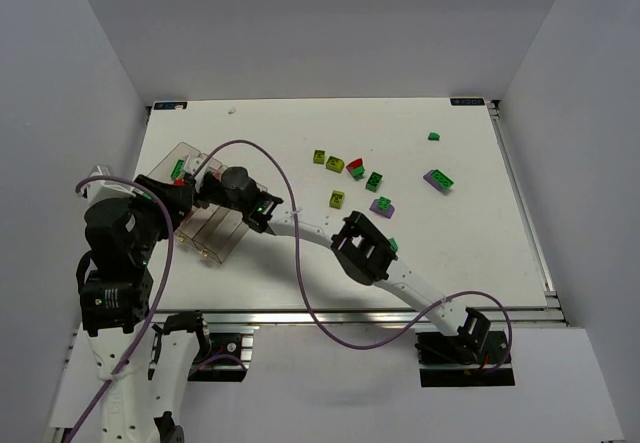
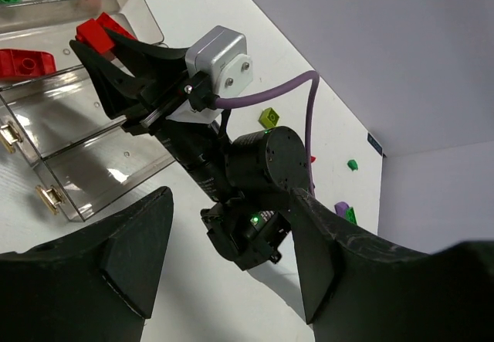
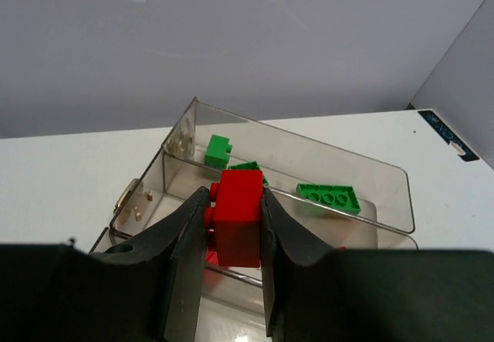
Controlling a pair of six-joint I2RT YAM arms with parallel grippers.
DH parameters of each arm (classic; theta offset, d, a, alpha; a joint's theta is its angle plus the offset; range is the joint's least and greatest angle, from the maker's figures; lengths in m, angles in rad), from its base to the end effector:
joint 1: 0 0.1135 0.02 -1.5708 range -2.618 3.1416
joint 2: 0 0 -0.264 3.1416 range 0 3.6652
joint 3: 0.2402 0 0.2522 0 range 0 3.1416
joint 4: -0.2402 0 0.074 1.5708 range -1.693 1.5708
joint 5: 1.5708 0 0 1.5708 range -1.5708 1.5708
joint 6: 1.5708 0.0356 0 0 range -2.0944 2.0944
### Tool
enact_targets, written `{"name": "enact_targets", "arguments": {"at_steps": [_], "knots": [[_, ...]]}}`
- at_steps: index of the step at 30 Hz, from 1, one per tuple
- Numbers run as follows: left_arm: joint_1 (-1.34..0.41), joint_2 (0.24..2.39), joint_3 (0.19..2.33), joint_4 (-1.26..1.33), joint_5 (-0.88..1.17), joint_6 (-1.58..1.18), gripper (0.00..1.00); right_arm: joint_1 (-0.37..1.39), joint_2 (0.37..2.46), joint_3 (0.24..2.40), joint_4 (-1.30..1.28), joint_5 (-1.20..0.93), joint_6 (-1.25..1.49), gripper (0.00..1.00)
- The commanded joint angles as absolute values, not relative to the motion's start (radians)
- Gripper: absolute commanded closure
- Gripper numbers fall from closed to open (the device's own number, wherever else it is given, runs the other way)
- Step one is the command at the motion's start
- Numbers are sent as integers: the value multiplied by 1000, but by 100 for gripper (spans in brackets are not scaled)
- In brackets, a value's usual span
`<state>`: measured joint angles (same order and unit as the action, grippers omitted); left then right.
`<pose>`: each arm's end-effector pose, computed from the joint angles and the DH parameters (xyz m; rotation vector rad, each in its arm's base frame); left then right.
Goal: Sort the legos into containers by color
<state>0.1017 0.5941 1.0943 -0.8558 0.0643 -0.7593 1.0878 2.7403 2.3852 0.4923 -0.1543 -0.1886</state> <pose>0.0899 0.0069 0.3933 -0.7772 1.7974 -0.4992 0.2839 0.5531 0.2026 -0.9906 1.1143 0.8441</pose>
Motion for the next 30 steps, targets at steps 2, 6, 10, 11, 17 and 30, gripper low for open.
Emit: {"name": "enact_targets", "arguments": {"at_steps": [2, 6, 10, 11, 17, 30], "knots": [[101, 609, 1098, -839, 90, -773, 28, 1060, 2668, 2352, 618, -124, -209, 100], [101, 630, 1088, -779, 132, -817, 34, 1016, 2518, 2164, 592, -175, -193, 100], [101, 629, 1037, -649, 187, -882, 65, 919, 2251, 1909, 542, -519, -152, 100], [101, 624, 1026, -623, 198, -894, 71, 885, 2211, 1870, 528, -552, -150, 100], [101, 698, 889, -467, 416, -985, 60, 772, 1904, 1533, 459, -745, -216, 100], [-175, 877, 649, 279, 585, -1342, 24, 716, 1542, 1151, 330, -868, -436, 100]]}}
